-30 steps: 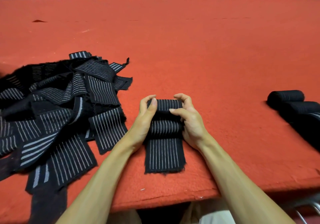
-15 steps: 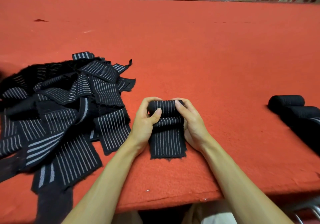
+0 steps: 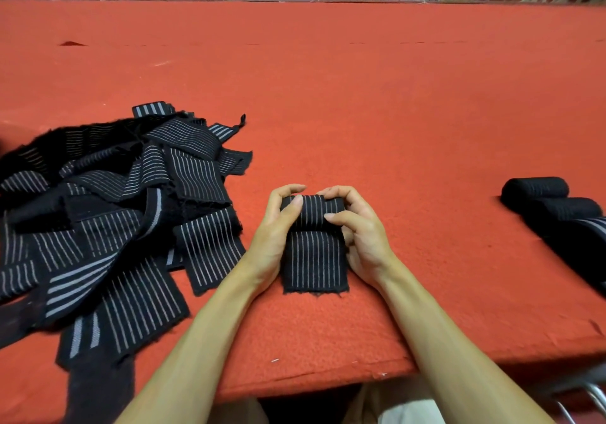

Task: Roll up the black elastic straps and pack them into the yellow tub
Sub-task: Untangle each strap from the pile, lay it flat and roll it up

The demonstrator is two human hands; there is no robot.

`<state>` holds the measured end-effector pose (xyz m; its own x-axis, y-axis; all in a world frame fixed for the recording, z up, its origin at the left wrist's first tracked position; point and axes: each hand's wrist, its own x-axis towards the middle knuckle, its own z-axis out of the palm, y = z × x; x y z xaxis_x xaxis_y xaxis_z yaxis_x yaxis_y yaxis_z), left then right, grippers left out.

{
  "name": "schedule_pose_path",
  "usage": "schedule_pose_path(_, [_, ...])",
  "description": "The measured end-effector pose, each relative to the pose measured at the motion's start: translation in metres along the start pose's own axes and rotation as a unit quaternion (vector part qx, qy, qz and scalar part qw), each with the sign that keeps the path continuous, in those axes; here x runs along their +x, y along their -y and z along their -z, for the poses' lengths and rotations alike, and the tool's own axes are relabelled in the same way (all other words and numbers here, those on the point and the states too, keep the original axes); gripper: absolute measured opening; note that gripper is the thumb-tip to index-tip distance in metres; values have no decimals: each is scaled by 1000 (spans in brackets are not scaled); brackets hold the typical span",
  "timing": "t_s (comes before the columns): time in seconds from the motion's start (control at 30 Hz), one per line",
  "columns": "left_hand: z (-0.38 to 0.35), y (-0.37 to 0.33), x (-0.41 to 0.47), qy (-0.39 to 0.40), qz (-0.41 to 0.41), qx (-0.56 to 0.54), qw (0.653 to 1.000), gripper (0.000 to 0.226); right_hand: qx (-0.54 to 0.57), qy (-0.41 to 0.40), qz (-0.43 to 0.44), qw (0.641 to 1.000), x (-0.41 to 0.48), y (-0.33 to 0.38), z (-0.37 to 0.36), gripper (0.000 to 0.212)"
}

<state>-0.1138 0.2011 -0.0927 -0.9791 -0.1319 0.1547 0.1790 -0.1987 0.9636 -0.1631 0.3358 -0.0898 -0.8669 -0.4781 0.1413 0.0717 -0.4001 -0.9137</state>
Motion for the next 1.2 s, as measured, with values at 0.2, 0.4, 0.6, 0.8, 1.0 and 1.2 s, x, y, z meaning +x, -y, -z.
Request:
schedule_pose_path(0.2, [3, 5, 0, -6, -7, 49, 999, 31, -15, 21, 20, 999, 1, 0, 2, 33])
schedule_pose_path(0.4, [6, 1, -2, -6, -71, 56, 996, 28, -74, -34, -1, 997, 4, -7, -1, 33])
schedule_pose_path(0.6, [7, 1, -2, -13, -111, 70, 991, 41, -126, -91, 2, 988, 5, -5, -6, 31])
schedule_pose_path(0.8, [3, -6, -5, 17, -38, 17, 999, 48, -8, -85, -36, 996, 4, 0, 1, 21])
schedule_pose_path(1.0, [0, -3, -2, -42, -11, 7, 999, 41, 53, -58, 1, 997, 4, 2, 5, 30])
schedule_pose_path(1.2, [4, 1, 0, -109, -14, 33, 993, 43, 46, -75, -1, 996, 6, 2, 2, 37])
